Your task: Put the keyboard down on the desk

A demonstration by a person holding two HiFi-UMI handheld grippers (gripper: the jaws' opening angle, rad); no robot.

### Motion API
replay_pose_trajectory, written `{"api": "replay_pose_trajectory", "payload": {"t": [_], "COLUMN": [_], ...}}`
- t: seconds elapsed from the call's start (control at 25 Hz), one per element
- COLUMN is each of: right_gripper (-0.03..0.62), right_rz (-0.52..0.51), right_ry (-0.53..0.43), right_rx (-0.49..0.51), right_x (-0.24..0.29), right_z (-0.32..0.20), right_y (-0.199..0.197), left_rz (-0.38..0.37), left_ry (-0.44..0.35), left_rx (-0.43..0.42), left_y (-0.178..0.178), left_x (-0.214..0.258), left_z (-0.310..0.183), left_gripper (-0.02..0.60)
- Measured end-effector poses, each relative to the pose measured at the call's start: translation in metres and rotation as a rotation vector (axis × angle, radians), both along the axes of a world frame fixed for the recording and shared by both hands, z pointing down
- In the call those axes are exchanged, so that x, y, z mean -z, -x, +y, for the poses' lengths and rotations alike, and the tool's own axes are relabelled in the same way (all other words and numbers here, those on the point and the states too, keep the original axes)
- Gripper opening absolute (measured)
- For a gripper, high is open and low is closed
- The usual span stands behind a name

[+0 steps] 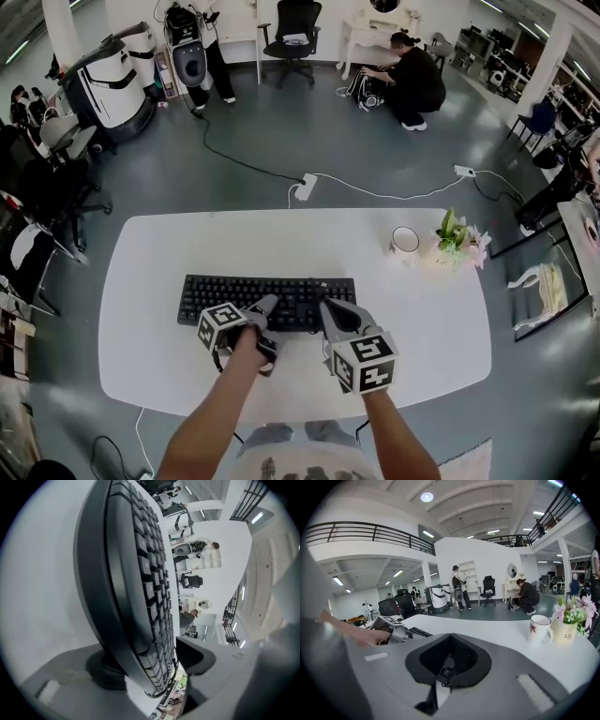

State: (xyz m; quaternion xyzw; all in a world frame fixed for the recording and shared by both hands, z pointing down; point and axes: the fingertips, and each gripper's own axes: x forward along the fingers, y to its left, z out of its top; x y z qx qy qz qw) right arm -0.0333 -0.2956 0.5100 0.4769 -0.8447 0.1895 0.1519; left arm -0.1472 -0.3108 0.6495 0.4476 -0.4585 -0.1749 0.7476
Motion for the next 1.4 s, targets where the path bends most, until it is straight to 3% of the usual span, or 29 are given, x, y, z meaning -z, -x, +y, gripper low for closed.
{"api": "replay_pose_trajectory", "payload": {"t": [0.16,0.4,1.0,1.2,1.4], "right_gripper": [0.0,0.0,0.0,0.0,0.0], "right_rz": [-0.004,-0.013,-0.026,-0.03,-0.034], "right_ry": [0.0,0.002,-0.013,-0.026,-0.047], "right_rx": [0.005,0.0,0.006,0.004,0.006], "right_x": [-0.001,-0.001,0.008,0.016,0.029], "right_z": [0.001,0.001,0.009,0.009,0.007], "right_y": [0.002,0.001,0.005,0.003,0.0], "left_rz": [-0.022,0.002,0.002,-0.009,-0.097], "left_ry": [0.032,0.06,0.092,0.037,-0.084], "left_rx": [-0.038,-0.041,-0.056,-0.061,-0.126], "left_y": [-0.003,-0.003,0.0,0.002,0.007], "left_x": [0.0,0.002,0.002,0.02,0.054], "left_z": [0.002,0.008,0.035,0.035,0.024], "left_gripper": [0.337,0.377,0.389,0.393,0.385]}}
